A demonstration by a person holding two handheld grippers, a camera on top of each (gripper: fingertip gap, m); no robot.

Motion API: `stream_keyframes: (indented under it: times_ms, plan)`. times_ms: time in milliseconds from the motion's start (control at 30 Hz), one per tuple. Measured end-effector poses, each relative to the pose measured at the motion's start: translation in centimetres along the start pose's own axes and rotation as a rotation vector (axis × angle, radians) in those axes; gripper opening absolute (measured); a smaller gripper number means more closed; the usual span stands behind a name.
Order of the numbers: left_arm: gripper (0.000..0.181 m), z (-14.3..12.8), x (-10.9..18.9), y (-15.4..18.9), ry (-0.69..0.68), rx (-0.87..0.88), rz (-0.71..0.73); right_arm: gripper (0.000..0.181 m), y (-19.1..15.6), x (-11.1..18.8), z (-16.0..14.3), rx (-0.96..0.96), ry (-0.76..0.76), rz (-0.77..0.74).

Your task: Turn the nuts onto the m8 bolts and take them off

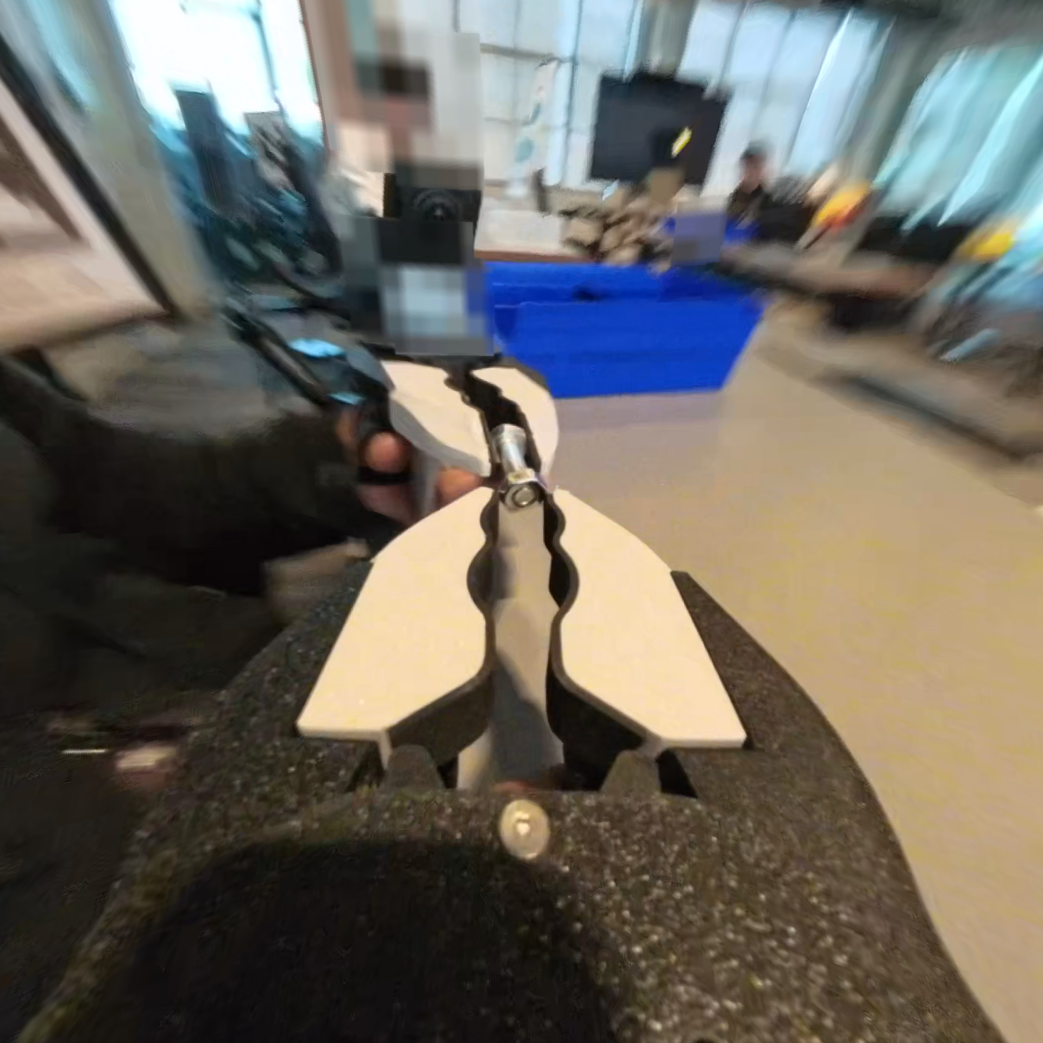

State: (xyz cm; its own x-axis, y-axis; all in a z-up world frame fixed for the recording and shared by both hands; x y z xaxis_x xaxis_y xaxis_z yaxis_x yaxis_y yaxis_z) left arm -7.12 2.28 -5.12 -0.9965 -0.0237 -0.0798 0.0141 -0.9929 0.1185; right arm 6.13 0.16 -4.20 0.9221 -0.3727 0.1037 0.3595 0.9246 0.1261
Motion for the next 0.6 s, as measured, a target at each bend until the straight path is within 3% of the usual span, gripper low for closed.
stream_keyframes:
  times_ms: [100,167,233,367,433,600]
  plan:
    - [0.015,0.0,-0.3,0.2,-0.004,-0.032,0.006,0.015,0.9,0.4,-0.2,-0.451,-0.023,0.228]
    - [0.015,0.0,-0.5,0.0,0.016,-0.029,0.029,0.018,1.5,0.7,-0.1,-0.44,0.043,0.221]
    - [0.015,0.1,-0.5,-0.3,0.036,-0.012,0.058,0.029,1.8,1.1,0.2,-0.272,0.062,0.112]
    - [0.015,0.2,-0.4,-0.5,0.049,0.018,0.046,0.03,1.4,2.1,0.8,0.322,0.031,-0.143]
    - [0.015,0.1,-0.5,-0.4,0.039,0.032,0.015,0.029,0.5,2.0,0.4,0.552,-0.01,-0.172]
    - [0.015,0.1,-0.6,-0.2,0.038,0.073,-0.027,0.03,-0.5,1.6,0.2,0.648,0.029,-0.153]
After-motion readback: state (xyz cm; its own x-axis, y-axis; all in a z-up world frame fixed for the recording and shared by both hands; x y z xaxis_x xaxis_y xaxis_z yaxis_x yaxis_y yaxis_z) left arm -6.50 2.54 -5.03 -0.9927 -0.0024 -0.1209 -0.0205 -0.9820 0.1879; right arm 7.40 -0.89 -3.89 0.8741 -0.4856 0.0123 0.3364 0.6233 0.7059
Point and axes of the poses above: each gripper's, where its closed fingertips meet, x back along the fingers, z out of its top, y = z × x across the jaws, the point moved 7 cm from there along x, back along the fingers, and after that the axes turned 1 degree about -y, right-handed, at the moved point
